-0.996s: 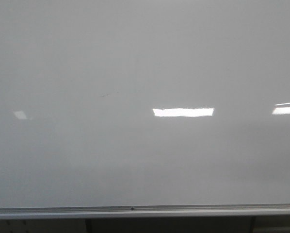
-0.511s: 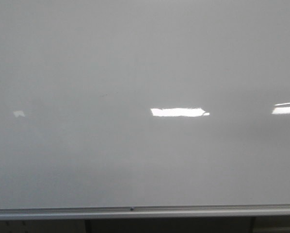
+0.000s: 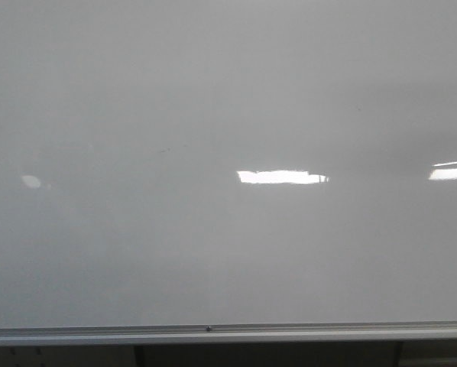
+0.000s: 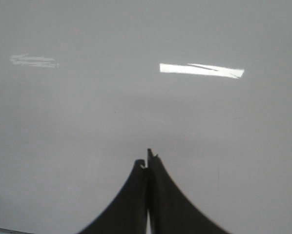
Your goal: Write number 0 on whiteboard
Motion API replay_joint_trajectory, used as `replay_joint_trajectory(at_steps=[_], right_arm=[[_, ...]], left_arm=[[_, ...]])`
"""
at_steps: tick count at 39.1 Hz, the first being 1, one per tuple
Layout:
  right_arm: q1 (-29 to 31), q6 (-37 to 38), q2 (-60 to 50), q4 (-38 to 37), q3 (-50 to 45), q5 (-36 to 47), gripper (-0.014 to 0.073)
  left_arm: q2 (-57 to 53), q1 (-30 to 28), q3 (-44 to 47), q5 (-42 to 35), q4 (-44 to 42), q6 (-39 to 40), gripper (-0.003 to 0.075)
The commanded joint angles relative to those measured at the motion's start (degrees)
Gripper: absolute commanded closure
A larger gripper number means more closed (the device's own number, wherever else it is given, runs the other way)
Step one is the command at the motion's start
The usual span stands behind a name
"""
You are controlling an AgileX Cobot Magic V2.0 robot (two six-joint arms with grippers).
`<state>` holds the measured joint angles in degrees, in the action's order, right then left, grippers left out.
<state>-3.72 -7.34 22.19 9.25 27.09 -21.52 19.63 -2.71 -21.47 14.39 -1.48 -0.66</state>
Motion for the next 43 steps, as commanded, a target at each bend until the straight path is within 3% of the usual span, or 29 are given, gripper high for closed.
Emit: replay_joint_trajectory(at_steps=[1, 5, 9, 12, 16, 25, 43], right_arm=[[-0.1, -0.1, 0.7, 0.2, 2.2, 4.1, 0.0575], [-0.1, -0.1, 0.7, 0.2, 2.2, 4.1, 0.0402], [-0.1, -0.1, 0.7, 0.2, 2.2, 4.1, 0.0191], [-0.1, -0.1, 0.7, 0.2, 2.2, 4.1, 0.0094], [-0.1, -0.1, 0.7, 0.2, 2.2, 4.1, 0.0053], [-0.1, -0.1, 0.7, 0.2, 2.2, 4.1, 0.0053], [-0.1, -0.1, 0.7, 0.2, 2.2, 4.1, 0.0053]], left_arm=[[0.8, 0.4, -2.2, -4.5, -0.1, 0.3, 0.0644], [0.9, 0.4, -2.1, -4.0, 0.0, 0.3, 0.0423], [0.9, 0.4, -2.1, -3.8, 0.0, 0.3, 0.0147], [0.9, 0.4, -2.1, -3.8, 0.0, 0.3, 0.0031], [0.9, 0.4, -2.1, -4.0, 0.0, 0.3, 0.0025], [5.0, 0.4, -3.5, -3.0, -0.3, 0.3, 0.0066], [42.0, -0.9, -20.7, -5.0, -5.5, 0.3, 0.007]])
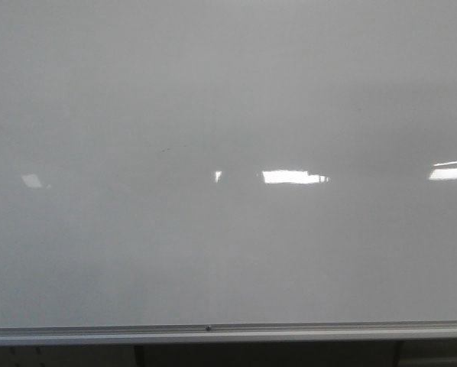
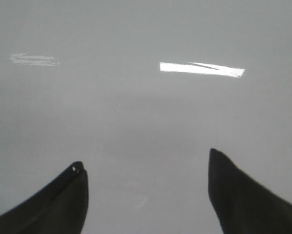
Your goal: Write number 0 on whiteboard
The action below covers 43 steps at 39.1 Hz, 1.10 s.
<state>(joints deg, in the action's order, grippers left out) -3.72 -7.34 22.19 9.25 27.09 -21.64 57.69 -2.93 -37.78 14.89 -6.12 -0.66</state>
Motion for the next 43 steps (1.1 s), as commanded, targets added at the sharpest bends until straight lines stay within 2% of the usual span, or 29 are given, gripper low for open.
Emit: replay_joint_trajectory(at_steps=[1, 16, 26, 38, 43], right_arm=[[-0.1, -0.1, 0.7, 0.2, 2.2, 4.2, 0.0053], [-0.1, -0.1, 0.7, 0.2, 2.2, 4.1, 0.0053], [-0.1, -0.1, 0.7, 0.2, 2.2, 3.0, 0.0053], [-0.1, -0.1, 0.7, 0.2, 2.2, 2.6, 0.0053], [-0.1, -0.1, 0.7, 0.2, 2.2, 2.6, 0.0053]], left_arm=[[5.6, -1.1, -5.4, -6.0, -0.8, 0.3, 0.007], [22.0, -2.8, -14.3, -8.9, -0.8, 0.3, 0.0091], [28.2, -2.8, -17.8, -9.1, -0.8, 0.3, 0.017], [30.8, -2.8, -18.2, -9.9, -0.8, 0.3, 0.024], [30.8, -2.8, -18.2, -10.1, -0.8, 0.3, 0.0326]])
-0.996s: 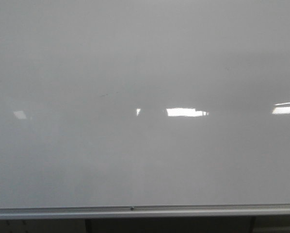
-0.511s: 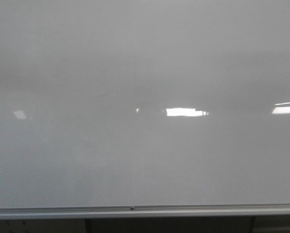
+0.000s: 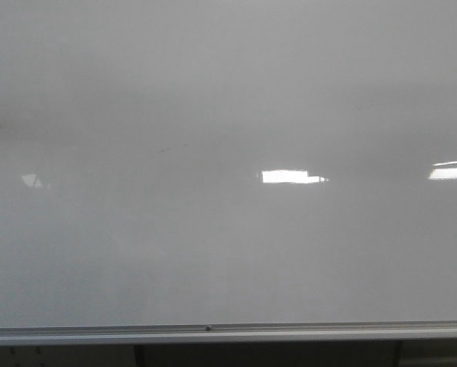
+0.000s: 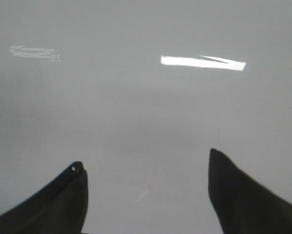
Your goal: Write number 0 on whiteboard
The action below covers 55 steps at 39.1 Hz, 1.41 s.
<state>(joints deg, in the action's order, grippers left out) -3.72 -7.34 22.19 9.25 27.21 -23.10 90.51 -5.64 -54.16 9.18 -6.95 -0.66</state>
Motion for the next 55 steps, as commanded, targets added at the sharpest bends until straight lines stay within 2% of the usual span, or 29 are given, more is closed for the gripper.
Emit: replay_joint_trajectory(at_steps=[1, 10, 15, 20, 27, 30, 39, 45, 51, 55], right_arm=[[-0.1, -0.1, 0.7, 0.2, 2.0, 4.0, 0.0053], [-0.1, -0.1, 0.7, 0.2, 2.0, 4.0, 0.0053], [-0.1, -0.1, 0.7, 0.2, 2.0, 4.2, 0.0053], [-0.1, -0.1, 0.7, 0.2, 2.0, 4.3, 0.0053], [-0.1, -0.1, 0.7, 0.2, 2.0, 3.8, 0.0053], [-0.1, -0.1, 0.8, 0.2, 2.3, 2.7, 0.0053], [-0.1, -0.1, 0.9, 0.2, 3.9, -1.7, 0.0053], [-0.1, -0.1, 1.4, 2.5, 5.9, -6.4, 0.0053], [-0.8, -1.9, 5.9, 7.2, 9.5, -14.9, 0.0053], [-2.1, -9.4, 10.6, 15.8, 12.4, -21.7, 0.0053]], left_arm=[[-2.0, -0.1, -1.8, -4.4, 0.0, 0.3, 0.034], [-2.0, -0.1, -1.8, -4.4, 0.0, 0.3, 0.0617], [-2.0, -0.1, -1.8, -3.5, 0.2, 0.3, 0.0738], [-2.1, 0.6, -3.5, 2.7, 1.6, 0.3, 0.0739], [-3.6, 6.2, -6.9, 17.7, 3.2, -2.9, 0.0739], [-4.0, 9.7, -8.3, 23.5, 8.0, -8.3, 0.0739], [-4.2, 19.6, -12.0, 42.2, 34.2, -33.5, 0.0739], [-4.2, 28.1, -13.3, 51.8, 43.0, -47.4, 0.0739], [-4.2, 36.0, -13.4, 57.3, 48.9, -53.4, 0.0739], [-4.2, 40.1, -13.4, 61.4, 51.3, -55.5, 0.0739]])
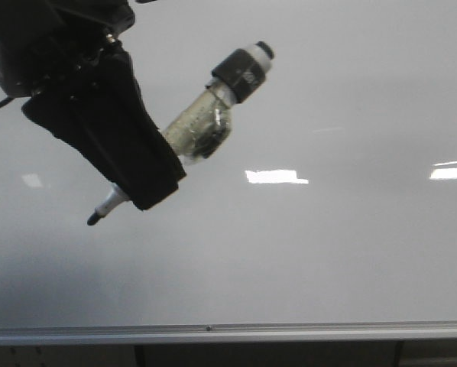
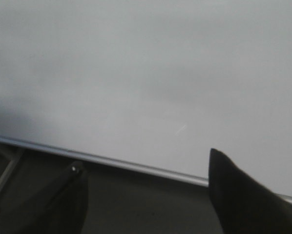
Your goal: Write number 0 on whiteboard
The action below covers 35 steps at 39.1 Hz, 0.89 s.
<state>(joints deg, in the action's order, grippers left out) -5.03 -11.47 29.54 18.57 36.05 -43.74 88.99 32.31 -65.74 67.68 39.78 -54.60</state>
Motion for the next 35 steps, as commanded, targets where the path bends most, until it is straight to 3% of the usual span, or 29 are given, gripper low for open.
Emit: replay_joint_trajectory(at_steps=[1, 10, 16, 35], right_arm=[[-1.1, -7.3, 4.4, 9.6, 4.3, -2.8, 0.0053], [-1.9, -28.4, 19.6, 35.4, 9.9, -19.3, 0.0052], [-2.0, -36.0, 28.5, 45.5, 11.6, -21.2, 0.0052], [-11.7, -39.0, 43.9, 47.4, 16.2, -21.0, 0.0055]], left_arm=[[-2.6, 2.9, -1.8, 3.7, 4.9, -2.0, 0.0739], [-2.6, 6.1, -1.8, 4.7, 6.4, -2.3, 0.0739], [-2.6, 6.1, -1.8, 4.7, 6.4, -2.3, 0.0739], [-2.6, 6.1, -1.8, 4.7, 6.4, -2.3, 0.0739]])
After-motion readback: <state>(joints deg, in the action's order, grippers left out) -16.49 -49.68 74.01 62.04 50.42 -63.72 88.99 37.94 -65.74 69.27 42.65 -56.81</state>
